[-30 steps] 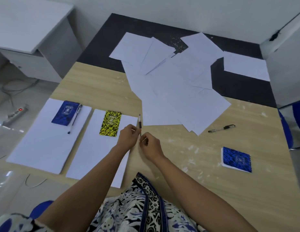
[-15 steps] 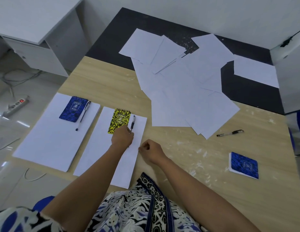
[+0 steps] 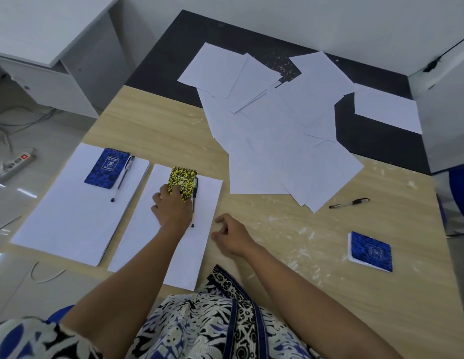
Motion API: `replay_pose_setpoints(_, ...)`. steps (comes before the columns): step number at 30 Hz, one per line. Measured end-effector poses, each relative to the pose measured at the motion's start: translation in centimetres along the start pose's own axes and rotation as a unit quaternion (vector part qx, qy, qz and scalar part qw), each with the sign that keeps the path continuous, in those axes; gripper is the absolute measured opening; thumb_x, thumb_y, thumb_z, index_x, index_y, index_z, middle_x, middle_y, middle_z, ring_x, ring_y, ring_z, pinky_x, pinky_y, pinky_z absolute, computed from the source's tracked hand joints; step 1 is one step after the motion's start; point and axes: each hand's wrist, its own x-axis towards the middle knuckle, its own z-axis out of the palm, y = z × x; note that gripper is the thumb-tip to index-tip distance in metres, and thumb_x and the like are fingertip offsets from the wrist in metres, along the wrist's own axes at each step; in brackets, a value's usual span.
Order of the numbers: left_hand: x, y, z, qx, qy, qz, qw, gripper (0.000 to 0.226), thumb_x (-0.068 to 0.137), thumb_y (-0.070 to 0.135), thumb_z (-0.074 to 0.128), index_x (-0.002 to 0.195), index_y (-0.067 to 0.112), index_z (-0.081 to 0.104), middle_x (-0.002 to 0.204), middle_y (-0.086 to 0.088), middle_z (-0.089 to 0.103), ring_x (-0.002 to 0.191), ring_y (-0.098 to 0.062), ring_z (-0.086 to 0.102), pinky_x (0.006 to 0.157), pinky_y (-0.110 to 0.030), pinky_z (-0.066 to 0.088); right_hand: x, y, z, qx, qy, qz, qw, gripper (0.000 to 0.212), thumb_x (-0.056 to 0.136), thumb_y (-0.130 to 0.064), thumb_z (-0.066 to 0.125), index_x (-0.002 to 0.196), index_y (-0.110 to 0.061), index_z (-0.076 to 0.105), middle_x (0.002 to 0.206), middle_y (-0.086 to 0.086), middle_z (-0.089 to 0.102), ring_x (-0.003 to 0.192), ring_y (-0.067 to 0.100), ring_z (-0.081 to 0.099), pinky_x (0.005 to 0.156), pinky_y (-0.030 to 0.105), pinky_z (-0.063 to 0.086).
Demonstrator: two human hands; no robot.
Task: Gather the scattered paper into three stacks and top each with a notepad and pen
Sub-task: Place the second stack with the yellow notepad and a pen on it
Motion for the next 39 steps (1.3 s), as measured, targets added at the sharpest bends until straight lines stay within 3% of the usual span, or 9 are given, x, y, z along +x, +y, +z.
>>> replay_pose_setpoints(4, 0.5, -0.7, -0.1, 0.009, -0.042, -0.009, 0.999, 0.059, 0.089, 0.042, 0.061, 0.140, 0.022, 0.039, 0.151, -0.009, 0.029, 0.137, -0.035, 0.025, 0.103, -0.053, 0.031, 0.3, 0.0, 0.3, -0.075, -0.024, -0.030, 0.996, 0.071, 0.088, -0.027, 0.060, 0.148, -0.037, 0.024, 0.096, 0.005, 0.050, 0.082, 0.017, 0.052, 0.069, 0.025, 0.039)
replay_pose_setpoints(7, 0.7, -0.9, -0.2, 0.011, -0.047, -0.004, 0.999, 0.059, 0.088, 0.042, 0.061, 0.140, 0.024, 0.040, 0.151, -0.008, 0.031, 0.136, -0.034, 0.026, 0.103, -0.054, 0.031, 0.4, -0.3, 0.5, -0.131, -0.040, -0.042, 0.990, 0.074, 0.090, -0.027, 0.055, 0.150, -0.042, 0.014, 0.108, 0.003, 0.041, 0.090, 0.019, 0.050, 0.078, 0.028, 0.040)
replay_pose_setpoints(11, 0.8, -0.9, -0.6, 0.005, -0.053, -0.005, 0.999, 0.057, 0.090, 0.036, 0.060, 0.141, 0.023, 0.038, 0.152, -0.008, 0.029, 0.136, -0.034, 0.028, 0.103, -0.054, 0.031, 0.5, -1.4, 1.3, -0.226, -0.001, -0.089, 0.970, 0.069, 0.091, -0.024, 0.052, 0.150, -0.037, 0.019, 0.121, 0.006, 0.034, 0.104, 0.026, 0.048, 0.085, 0.034, 0.047)
replay_pose_setpoints(14, 0.7, -0.9, -0.6, 0.003, -0.054, -0.009, 0.998, 0.056, 0.091, 0.034, 0.059, 0.141, 0.023, 0.037, 0.154, -0.008, 0.026, 0.136, -0.034, 0.028, 0.103, -0.055, 0.032, 0.9, -2.0, 1.6, -0.342, 0.041, -0.149, 0.927, 0.070, 0.086, -0.028, 0.057, 0.148, -0.033, 0.026, 0.137, 0.007, 0.030, 0.115, 0.029, 0.038, 0.088, 0.038, 0.042)
replay_pose_setpoints(21, 0.6, -1.1, -0.6, -0.002, -0.054, -0.011, 0.998, 0.059, 0.091, 0.035, 0.060, 0.143, 0.023, 0.036, 0.157, -0.008, 0.019, 0.142, -0.033, 0.020, 0.110, -0.058, 0.020, 1.6, -2.7, 1.8, -0.408, -0.013, -0.171, 0.897, 0.070, 0.087, -0.034, 0.053, 0.150, -0.033, 0.021, 0.149, 0.006, 0.025, 0.123, 0.032, 0.030, 0.096, 0.040, 0.035)
replay_pose_setpoints(24, 0.3, -1.2, -0.4, -0.011, -0.016, 0.011, 1.000, 0.051, 0.091, 0.035, 0.059, 0.139, 0.023, 0.043, 0.154, -0.008, 0.027, 0.141, -0.032, 0.021, 0.112, -0.056, 0.017, 1.7, -2.7, 2.1, -0.393, -0.002, -0.172, 0.903, 0.071, 0.087, -0.034, 0.054, 0.150, -0.032, 0.021, 0.146, 0.006, 0.028, 0.122, 0.031, 0.031, 0.095, 0.040, 0.036)
replay_pose_setpoints(28, -0.3, -0.8, -0.2, 0.024, 0.029, 0.068, 0.997, 0.040, 0.090, 0.045, 0.057, 0.124, 0.025, 0.058, 0.132, -0.006, 0.050, 0.123, -0.031, 0.041, 0.102, -0.049, 0.026, 1.4, -2.1, 2.0, -0.306, 0.035, -0.152, 0.939, 0.074, 0.085, -0.030, 0.056, 0.151, -0.029, 0.021, 0.136, 0.008, 0.034, 0.121, 0.030, 0.035, 0.094, 0.040, 0.040)
replay_pose_setpoints(35, -0.3, 0.2, 0.7, 0.027, -0.036, 0.061, 0.997, 0.022, 0.090, 0.039, 0.057, 0.108, 0.028, 0.057, 0.086, 0.005, 0.069, 0.089, -0.019, 0.060, 0.086, -0.038, 0.023, 0.4, 0.0, -0.2, -0.146, 0.056, -0.019, 0.988, 0.077, 0.083, -0.033, 0.059, 0.148, -0.020, 0.020, 0.136, 0.005, 0.027, 0.127, 0.025, 0.031, 0.100, 0.035, 0.039)
replay_pose_setpoints(39, -0.5, 0.7, 0.7, 0.024, -0.037, 0.051, 0.998, 0.015, 0.091, 0.033, 0.056, 0.105, 0.027, 0.058, 0.089, 0.004, 0.069, 0.088, -0.020, 0.060, 0.087, -0.038, 0.021, 0.2, 0.0, -0.6, -0.098, 0.050, -0.002, 0.994, 0.078, 0.084, -0.033, 0.062, 0.148, -0.020, 0.021, 0.136, 0.004, 0.026, 0.126, 0.023, 0.034, 0.100, 0.031, 0.038)
